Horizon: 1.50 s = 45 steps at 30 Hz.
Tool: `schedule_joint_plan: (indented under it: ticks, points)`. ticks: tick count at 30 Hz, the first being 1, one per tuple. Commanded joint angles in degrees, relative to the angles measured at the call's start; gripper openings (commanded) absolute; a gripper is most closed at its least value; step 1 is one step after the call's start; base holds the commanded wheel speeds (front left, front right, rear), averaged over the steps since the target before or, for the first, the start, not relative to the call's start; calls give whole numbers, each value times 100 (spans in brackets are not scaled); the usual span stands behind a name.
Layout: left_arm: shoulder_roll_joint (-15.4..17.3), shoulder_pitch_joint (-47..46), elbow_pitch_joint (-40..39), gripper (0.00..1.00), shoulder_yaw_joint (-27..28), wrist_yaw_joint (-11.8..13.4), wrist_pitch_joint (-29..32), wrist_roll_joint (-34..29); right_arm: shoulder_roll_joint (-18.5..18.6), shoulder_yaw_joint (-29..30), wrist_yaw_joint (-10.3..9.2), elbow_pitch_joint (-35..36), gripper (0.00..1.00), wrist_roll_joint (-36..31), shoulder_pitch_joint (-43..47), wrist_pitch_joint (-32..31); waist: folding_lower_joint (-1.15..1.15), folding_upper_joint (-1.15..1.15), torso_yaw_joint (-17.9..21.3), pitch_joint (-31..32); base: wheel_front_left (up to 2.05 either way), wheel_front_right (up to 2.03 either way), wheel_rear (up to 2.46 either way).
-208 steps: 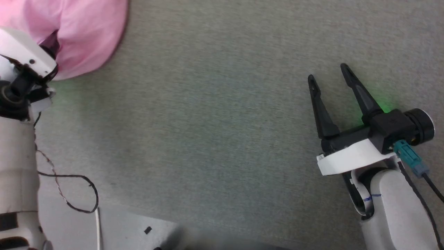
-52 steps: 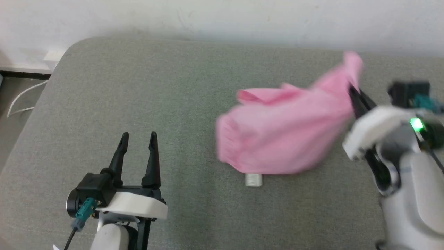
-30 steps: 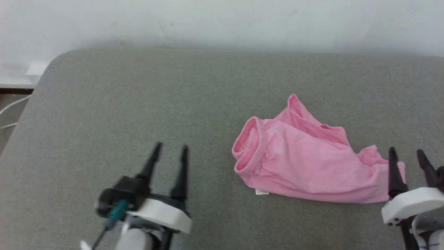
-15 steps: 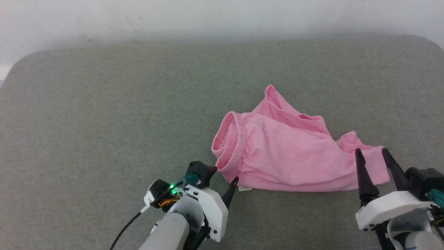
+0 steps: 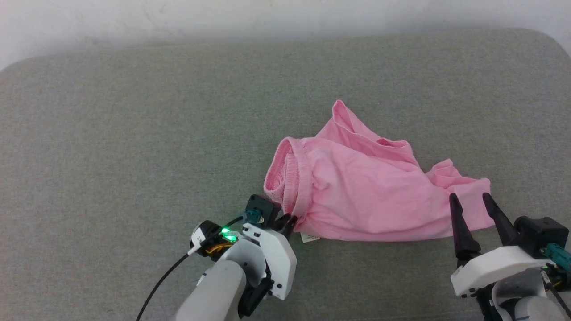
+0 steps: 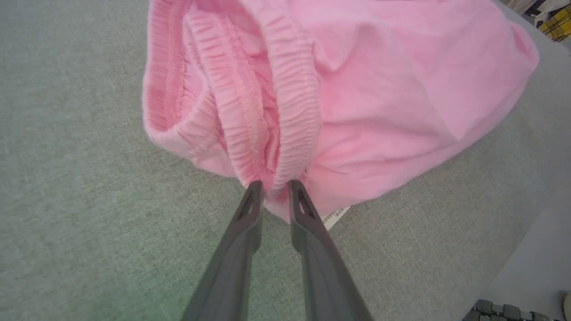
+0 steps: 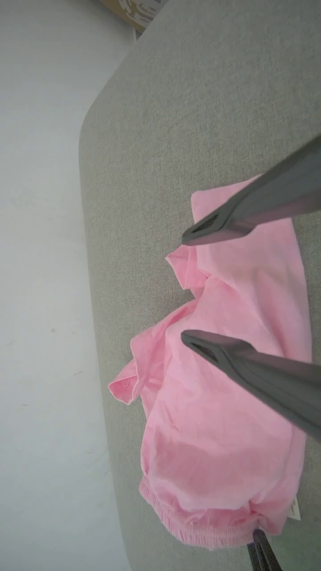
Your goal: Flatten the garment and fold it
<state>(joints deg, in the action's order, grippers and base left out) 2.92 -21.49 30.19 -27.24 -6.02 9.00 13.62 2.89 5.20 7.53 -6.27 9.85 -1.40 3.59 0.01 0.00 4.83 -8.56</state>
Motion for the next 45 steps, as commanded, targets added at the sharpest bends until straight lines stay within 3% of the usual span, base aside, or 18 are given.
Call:
schedule_joint_plan:
  ticks: [1,5,16,23,25,26,27,37,38,39,40,41,45]
  points:
    - [10,-120,30,0,-43,-33,-59,14,-2,-20,-4,-22,100,54,-86,28,-1,0,-30,-3,0,0,0]
    - [14,-130,48,0,4,-1,-237,110,-2,-11,-4,-62,100,87,-99,25,-1,0,-102,12,0,0,0]
    - [578,870,-463,0,1117,863,-666,706,-2,121,-4,-102,100,-9,23,-236,-1,0,-357,129,0,0,0]
    - [720,1388,-1062,0,1299,1046,-511,893,-2,-284,-4,69,100,-153,148,-837,-1,0,-623,170,0,0,0]
    - [702,1419,-1142,6,1301,1035,-537,923,-2,-400,-4,103,100,-155,143,-942,-1,0,-649,171,0,0,0]
    - [688,1445,-1216,58,1298,1025,-584,937,-2,-487,-4,123,100,-153,130,-1054,-1,0,-671,168,0,0,0]
    - [670,1468,-1277,100,1300,1018,-635,956,-2,-569,-4,129,100,-187,112,-1187,-1,0,-692,164,0,0,0]
    - [560,1472,-1615,100,1538,1067,-2037,896,-2,-741,-4,-305,100,-666,-455,-2718,-1,0,-891,14,0,0,0]
    - [552,1456,-1625,100,1554,1081,-2129,866,-2,-735,-4,-366,85,-711,-532,-2838,-1,0,-905,-11,0,0,0]
    - [537,1437,-1637,100,1570,1089,-2197,845,-2,-746,-4,-427,38,-741,-608,-2949,-1,0,-922,-36,0,0,0]
    - [521,1417,-1649,100,1582,1091,-2247,828,-2,-751,-4,-471,9,-763,-690,-3024,-1,0,-939,-63,0,0,0]
    - [505,1397,-1654,100,1587,1086,-2281,813,-2,-737,-4,-499,0,-778,-776,-3061,-1,0,-957,-94,0,0,0]
    - [448,1294,-1646,100,1580,1042,-2348,779,-2,-593,-4,-554,0,-665,-1183,-3104,-1,0,-1024,-236,0,0,0]
